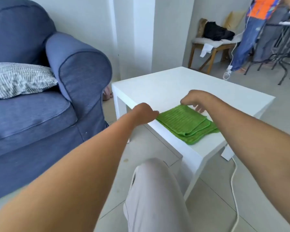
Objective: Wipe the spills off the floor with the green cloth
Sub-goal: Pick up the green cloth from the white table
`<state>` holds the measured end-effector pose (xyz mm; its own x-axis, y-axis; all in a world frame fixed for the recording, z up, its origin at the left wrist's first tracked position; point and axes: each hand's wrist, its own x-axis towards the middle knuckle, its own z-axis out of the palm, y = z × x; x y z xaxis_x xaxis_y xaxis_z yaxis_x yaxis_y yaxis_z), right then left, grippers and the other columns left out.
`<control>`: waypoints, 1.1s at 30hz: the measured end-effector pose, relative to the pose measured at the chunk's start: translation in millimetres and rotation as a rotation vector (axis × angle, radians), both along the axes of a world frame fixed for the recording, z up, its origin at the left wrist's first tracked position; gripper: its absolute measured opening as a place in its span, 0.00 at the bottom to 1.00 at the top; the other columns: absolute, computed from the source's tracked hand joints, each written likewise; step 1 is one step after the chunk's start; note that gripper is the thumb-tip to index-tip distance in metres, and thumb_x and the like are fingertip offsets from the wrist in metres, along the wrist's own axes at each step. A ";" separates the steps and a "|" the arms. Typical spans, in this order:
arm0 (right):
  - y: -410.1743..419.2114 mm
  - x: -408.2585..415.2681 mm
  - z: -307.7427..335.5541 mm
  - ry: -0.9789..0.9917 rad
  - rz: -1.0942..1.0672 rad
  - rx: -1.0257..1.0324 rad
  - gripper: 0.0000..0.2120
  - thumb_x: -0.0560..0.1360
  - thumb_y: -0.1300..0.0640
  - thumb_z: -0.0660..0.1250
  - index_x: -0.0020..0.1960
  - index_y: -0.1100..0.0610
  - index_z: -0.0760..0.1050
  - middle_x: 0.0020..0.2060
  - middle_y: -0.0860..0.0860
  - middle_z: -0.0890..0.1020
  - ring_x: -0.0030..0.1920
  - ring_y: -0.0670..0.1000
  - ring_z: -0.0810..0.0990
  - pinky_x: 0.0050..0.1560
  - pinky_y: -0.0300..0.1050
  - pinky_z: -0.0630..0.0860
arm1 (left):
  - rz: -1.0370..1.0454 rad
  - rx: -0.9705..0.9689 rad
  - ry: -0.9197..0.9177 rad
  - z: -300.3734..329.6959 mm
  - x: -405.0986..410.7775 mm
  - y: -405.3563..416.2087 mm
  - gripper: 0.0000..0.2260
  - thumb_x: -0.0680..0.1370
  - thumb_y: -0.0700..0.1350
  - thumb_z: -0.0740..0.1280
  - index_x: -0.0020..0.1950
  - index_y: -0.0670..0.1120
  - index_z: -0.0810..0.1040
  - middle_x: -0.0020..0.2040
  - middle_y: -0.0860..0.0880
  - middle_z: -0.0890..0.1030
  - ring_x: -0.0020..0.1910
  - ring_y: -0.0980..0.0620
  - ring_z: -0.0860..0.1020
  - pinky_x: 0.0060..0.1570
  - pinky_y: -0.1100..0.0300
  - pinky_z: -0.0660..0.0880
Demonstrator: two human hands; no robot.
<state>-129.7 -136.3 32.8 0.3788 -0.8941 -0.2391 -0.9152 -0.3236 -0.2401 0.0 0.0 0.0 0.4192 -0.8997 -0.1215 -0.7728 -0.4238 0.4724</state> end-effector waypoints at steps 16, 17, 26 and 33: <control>-0.3 10.6 -21.8 -0.534 -0.084 0.104 0.06 0.73 0.67 0.65 0.47 0.60 0.77 0.51 0.60 0.77 0.54 0.55 0.78 0.47 0.48 0.78 | 0.418 -0.259 0.867 -14.9 -2.4 2.4 0.04 0.77 0.38 0.58 0.42 0.41 0.70 0.43 0.44 0.75 0.37 0.48 0.77 0.42 0.57 0.79; 1.8 18.9 -19.8 -0.559 -0.060 0.115 0.07 0.73 0.68 0.64 0.42 0.57 0.74 0.49 0.59 0.76 0.51 0.53 0.77 0.45 0.46 0.76 | 0.427 -0.289 0.937 -14.2 3.8 7.4 0.04 0.77 0.37 0.57 0.45 0.40 0.71 0.47 0.41 0.77 0.39 0.46 0.79 0.43 0.55 0.80; 63.0 129.9 -22.6 -0.715 0.087 0.144 0.10 0.73 0.66 0.64 0.43 0.51 0.73 0.48 0.53 0.75 0.49 0.51 0.73 0.44 0.39 0.70 | 0.616 -0.518 1.075 -14.0 90.0 83.7 0.11 0.80 0.36 0.55 0.39 0.41 0.71 0.35 0.44 0.76 0.33 0.50 0.77 0.33 0.58 0.81; 149.7 229.9 -120.7 -0.667 0.153 0.380 0.12 0.71 0.66 0.64 0.32 0.54 0.68 0.41 0.55 0.76 0.45 0.51 0.75 0.44 0.44 0.72 | 0.879 -0.460 1.035 -81.7 165.5 190.0 0.09 0.79 0.36 0.59 0.38 0.41 0.71 0.31 0.44 0.77 0.31 0.50 0.77 0.24 0.63 0.79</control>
<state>100.2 13.4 -87.9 0.6626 -0.7227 -0.1967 -0.4903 -0.2200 -0.8433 165.5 190.0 -81.7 0.7548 -0.4420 -0.4846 0.4251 -0.2331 0.8746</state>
